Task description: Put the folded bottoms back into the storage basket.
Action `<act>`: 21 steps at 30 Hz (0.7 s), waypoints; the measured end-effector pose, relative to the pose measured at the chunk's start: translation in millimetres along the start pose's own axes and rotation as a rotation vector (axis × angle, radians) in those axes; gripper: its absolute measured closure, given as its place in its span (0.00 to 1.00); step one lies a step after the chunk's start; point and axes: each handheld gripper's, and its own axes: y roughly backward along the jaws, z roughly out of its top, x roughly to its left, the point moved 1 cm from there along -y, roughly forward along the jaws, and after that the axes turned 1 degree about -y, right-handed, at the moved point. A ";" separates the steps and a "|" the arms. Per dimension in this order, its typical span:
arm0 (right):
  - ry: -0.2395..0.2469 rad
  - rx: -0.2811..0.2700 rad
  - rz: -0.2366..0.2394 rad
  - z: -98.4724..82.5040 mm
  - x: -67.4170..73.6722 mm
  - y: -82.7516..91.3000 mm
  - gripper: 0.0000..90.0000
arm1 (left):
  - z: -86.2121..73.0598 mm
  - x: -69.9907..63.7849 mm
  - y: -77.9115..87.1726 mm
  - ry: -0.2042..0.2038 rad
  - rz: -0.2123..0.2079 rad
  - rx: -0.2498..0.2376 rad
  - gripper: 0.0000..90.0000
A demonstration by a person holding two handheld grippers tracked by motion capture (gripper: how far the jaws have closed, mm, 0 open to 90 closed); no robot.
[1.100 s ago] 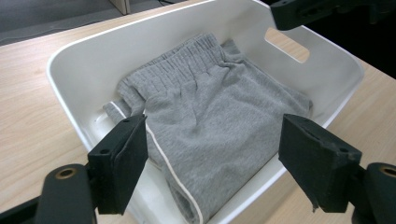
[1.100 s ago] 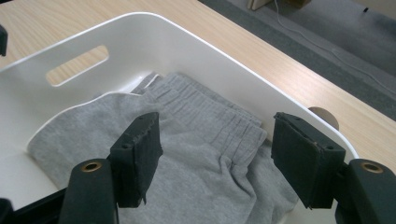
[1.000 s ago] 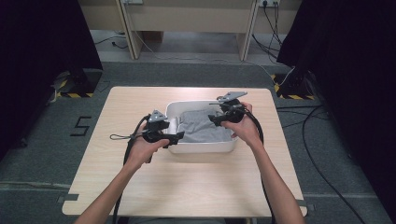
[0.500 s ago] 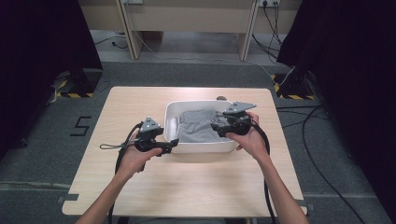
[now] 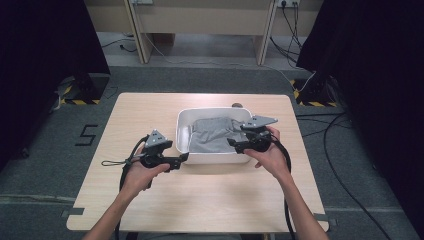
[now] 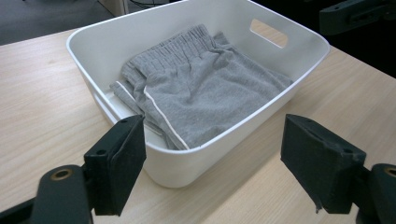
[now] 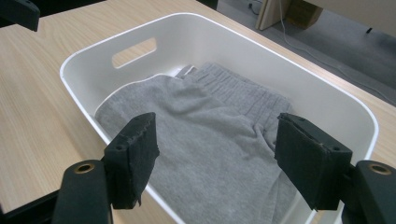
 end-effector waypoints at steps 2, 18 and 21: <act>-0.002 -0.005 -0.006 -3.5 2.6 3.4 0.34 | -4.2 0.9 3.1 0.002 0.000 0.001 0.24; 0.044 0.003 0.006 -37.0 42.3 22.5 0.31 | -45.3 12.4 22.7 0.027 0.041 0.014 0.23; 0.048 0.010 0.018 -42.7 46.8 24.1 0.31 | -53.3 14.3 23.5 0.038 0.044 0.020 0.23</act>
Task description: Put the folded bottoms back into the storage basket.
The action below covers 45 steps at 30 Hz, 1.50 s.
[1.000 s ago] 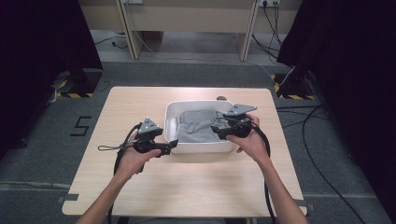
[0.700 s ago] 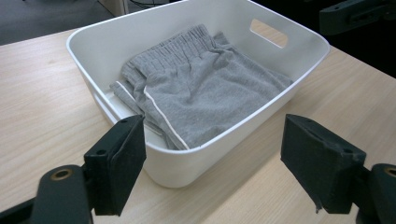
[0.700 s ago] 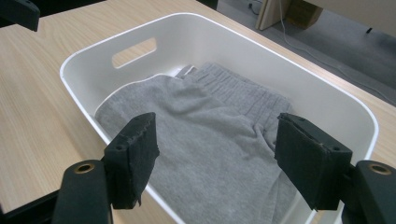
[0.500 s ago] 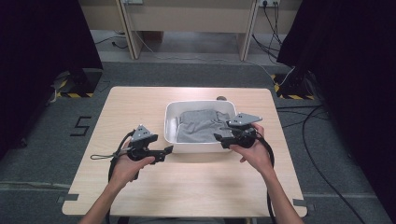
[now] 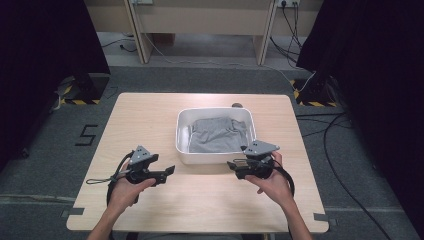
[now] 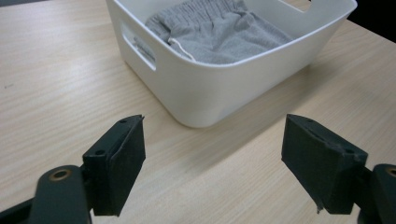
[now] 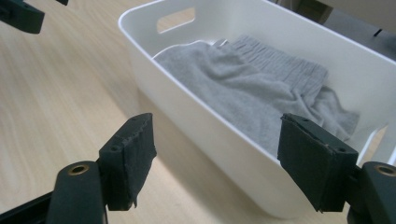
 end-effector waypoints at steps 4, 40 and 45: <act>0.000 0.005 0.007 -6.7 4.8 1.8 0.31 | -9.4 1.0 -0.2 0.005 0.003 0.008 0.23; -0.076 0.170 -0.052 -94.4 15.3 -22.5 0.29 | -84.3 6.9 -10.8 -0.079 0.066 0.157 0.16; -0.116 0.177 -0.028 -101.7 17.6 -25.2 0.23 | -84.4 6.3 -11.3 -0.086 0.061 0.169 0.12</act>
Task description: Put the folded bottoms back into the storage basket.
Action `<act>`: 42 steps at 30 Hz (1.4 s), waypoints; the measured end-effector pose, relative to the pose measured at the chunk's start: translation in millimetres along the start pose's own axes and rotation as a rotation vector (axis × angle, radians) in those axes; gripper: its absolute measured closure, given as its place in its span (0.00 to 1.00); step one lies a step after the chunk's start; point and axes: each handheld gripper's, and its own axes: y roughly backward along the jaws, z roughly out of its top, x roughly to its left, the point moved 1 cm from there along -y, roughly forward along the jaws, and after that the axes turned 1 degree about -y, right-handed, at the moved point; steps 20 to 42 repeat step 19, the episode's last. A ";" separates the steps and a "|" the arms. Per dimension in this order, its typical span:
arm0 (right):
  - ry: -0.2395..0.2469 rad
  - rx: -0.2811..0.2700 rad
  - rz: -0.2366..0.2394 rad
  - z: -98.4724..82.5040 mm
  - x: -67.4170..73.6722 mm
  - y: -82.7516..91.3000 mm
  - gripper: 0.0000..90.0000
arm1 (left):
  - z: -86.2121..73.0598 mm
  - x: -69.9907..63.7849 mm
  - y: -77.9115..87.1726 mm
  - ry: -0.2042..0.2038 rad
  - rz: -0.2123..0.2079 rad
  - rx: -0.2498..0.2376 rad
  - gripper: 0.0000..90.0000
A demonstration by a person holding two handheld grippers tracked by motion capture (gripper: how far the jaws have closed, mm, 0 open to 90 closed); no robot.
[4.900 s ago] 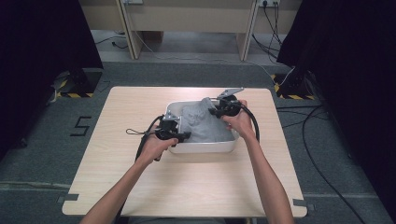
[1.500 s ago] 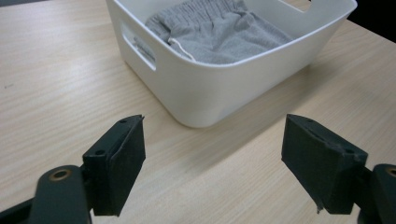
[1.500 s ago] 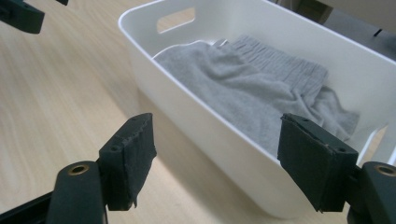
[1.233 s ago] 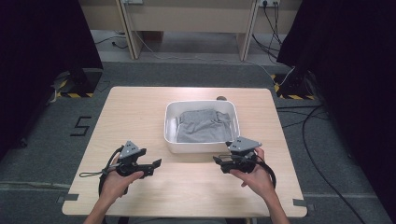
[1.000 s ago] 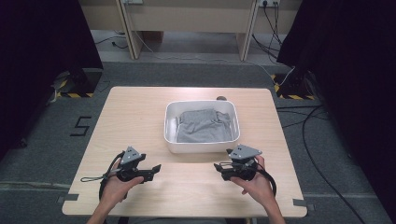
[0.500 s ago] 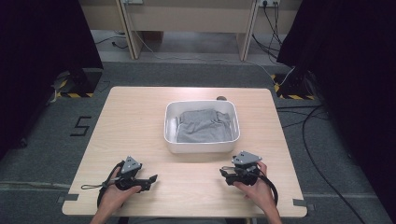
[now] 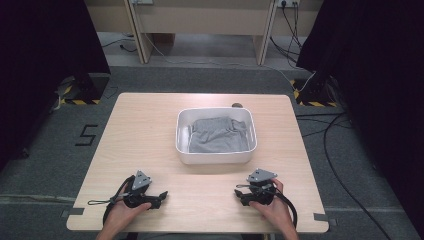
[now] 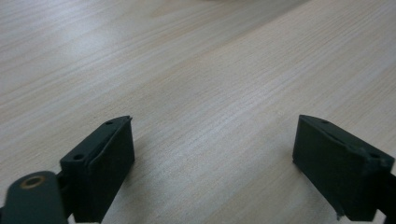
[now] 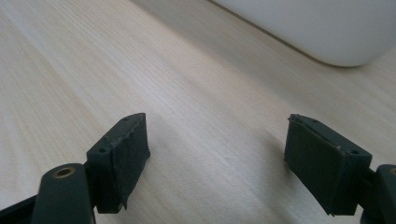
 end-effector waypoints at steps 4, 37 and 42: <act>-0.005 -0.015 0.018 -2.8 2.3 -3.4 0.13 | 0.0 -0.4 -0.5 0.001 -0.003 0.003 0.09; -0.019 -0.001 0.003 -1.7 1.6 -5.9 0.05 | 0.1 -0.5 -0.7 -0.001 -0.005 0.005 0.08; -0.019 -0.001 0.003 -1.7 1.6 -5.9 0.05 | 0.1 -0.5 -0.7 -0.001 -0.005 0.005 0.08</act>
